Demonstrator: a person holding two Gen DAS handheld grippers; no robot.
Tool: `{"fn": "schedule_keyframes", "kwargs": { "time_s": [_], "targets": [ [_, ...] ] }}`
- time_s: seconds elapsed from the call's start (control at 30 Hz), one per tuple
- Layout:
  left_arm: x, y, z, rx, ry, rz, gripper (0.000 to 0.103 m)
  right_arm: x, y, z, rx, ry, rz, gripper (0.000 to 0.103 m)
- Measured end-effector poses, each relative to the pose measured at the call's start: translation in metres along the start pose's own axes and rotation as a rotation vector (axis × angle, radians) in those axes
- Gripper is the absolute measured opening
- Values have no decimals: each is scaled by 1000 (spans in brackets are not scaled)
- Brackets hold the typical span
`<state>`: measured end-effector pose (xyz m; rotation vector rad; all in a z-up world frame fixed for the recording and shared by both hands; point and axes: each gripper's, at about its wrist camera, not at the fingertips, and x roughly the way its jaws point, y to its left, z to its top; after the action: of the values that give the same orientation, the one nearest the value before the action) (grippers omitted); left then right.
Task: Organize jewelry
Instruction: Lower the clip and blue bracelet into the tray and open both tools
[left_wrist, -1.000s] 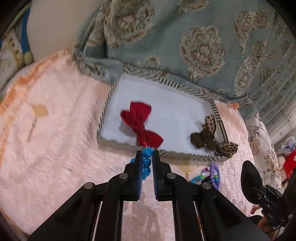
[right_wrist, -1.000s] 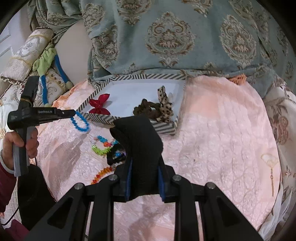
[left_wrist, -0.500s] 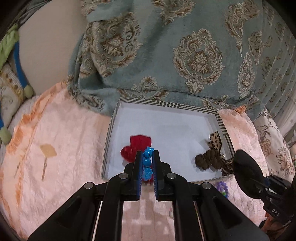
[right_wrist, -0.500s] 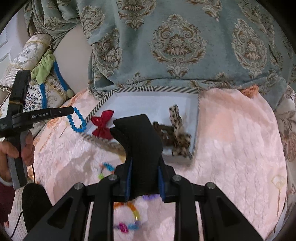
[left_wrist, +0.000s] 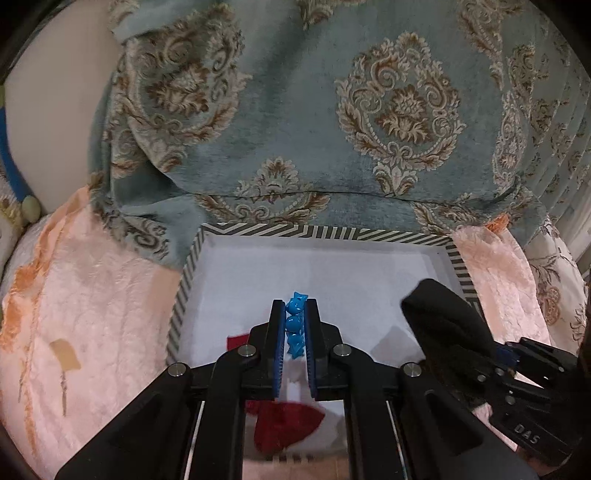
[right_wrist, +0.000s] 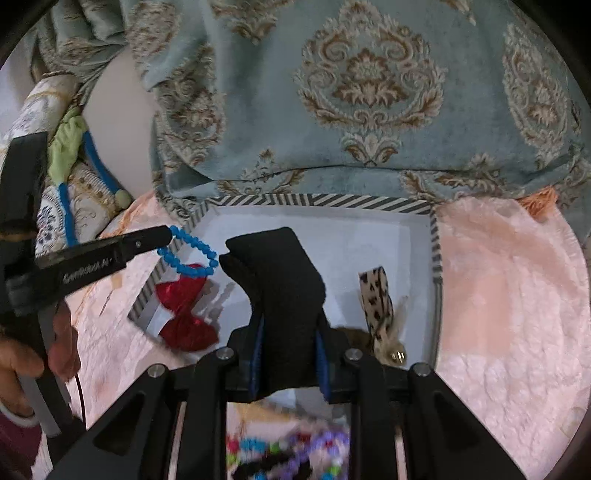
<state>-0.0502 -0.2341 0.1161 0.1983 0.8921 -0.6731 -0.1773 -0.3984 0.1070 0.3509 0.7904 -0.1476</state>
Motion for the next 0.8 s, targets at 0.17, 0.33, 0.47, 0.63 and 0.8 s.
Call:
{"fn": "schedule_keyframes", "kwargs": {
  "time_s": [0.17,0.33,0.47,0.63,0.8],
  "targets": [
    [33,18,0,-52,43,11,0,39,-13,16,64,43,-23,24],
    [56,43,-12,-117,94,36,0,69,-26,24,98,68,-65,24],
    [60,52,-20,-132,105,46,0,86,-32,25,115,99,-88,29],
    [52,49,-24,-122,99,61,3,80,-28,19,109,98,-84,41],
    [36,42,-28,-108,78,57,19,55,-19,14,82,61,-75,50]
  ]
}}
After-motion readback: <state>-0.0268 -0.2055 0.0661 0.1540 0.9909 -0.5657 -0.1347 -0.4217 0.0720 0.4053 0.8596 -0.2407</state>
